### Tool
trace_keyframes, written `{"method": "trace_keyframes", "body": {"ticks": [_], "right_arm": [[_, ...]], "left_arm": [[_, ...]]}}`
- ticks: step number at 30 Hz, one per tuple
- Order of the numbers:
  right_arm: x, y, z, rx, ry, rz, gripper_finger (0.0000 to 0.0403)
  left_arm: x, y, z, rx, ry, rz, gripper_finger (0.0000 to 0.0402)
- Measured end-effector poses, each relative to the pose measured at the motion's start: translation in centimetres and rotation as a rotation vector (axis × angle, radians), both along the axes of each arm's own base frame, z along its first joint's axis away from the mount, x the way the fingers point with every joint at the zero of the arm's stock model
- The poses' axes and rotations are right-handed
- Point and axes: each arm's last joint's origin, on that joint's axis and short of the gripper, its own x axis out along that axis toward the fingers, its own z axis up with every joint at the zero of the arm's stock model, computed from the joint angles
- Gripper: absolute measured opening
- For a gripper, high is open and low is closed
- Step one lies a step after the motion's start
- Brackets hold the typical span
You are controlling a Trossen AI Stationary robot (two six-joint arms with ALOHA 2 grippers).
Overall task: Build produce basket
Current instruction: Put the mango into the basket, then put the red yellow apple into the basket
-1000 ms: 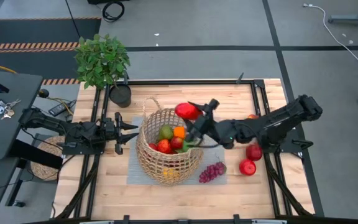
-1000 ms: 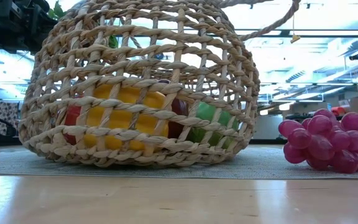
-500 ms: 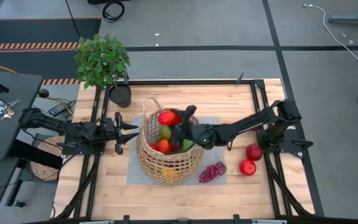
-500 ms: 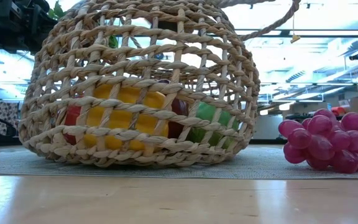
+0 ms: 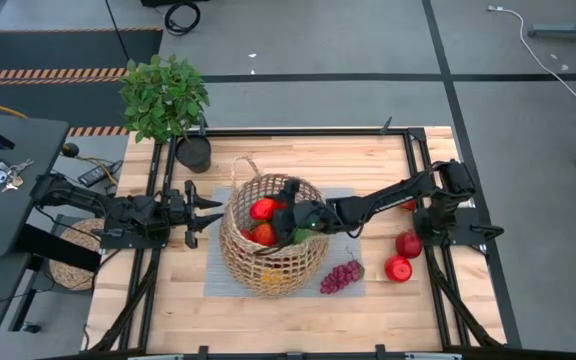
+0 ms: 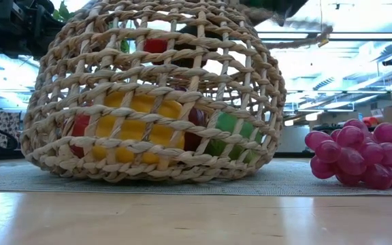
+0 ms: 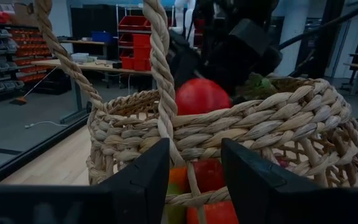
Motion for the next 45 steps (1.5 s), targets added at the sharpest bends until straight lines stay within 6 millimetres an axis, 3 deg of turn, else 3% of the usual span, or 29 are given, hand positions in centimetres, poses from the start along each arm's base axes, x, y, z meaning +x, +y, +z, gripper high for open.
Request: {"method": "trace_keyframes", "body": {"ticks": [7,14,17,19,24,31,40,45], "right_arm": [[-0.1,-1.6,-0.8,0.219,0.028,-0.002,0.0277],[-0.1,-2.0,-0.9,0.230,0.032,-0.033,0.0339],[-0.9,-1.7,0.4,0.152,0.034,-0.092,0.0364],[-1.9,-1.0,2.8,0.102,-0.009,-0.137,0.0374],[-5.8,0.2,8.4,0.161,-0.072,-0.136,0.0372],[-14.0,-0.4,12.5,0.436,0.023,-0.183,0.0358],[-21.4,-2.1,13.2,0.512,0.105,-0.479,0.0357],[-23.6,-3.1,11.4,0.612,0.159,-0.714,0.0357]], "left_arm": [[0.0,0.0,0.0,0.000,0.000,0.000,0.0147],[0.0,0.0,0.0,0.000,0.000,0.000,0.0152],[0.0,0.0,0.0,0.000,0.000,0.000,0.0150],[0.0,0.0,0.0,0.000,0.000,0.000,0.0148],[0.0,0.0,0.0,0.000,0.000,0.000,0.0149],[0.0,0.0,0.0,0.000,0.000,0.000,0.0151],[0.0,0.0,0.0,0.000,0.000,0.000,0.0151],[0.0,0.0,0.0,0.000,0.000,0.000,0.0152]]}}
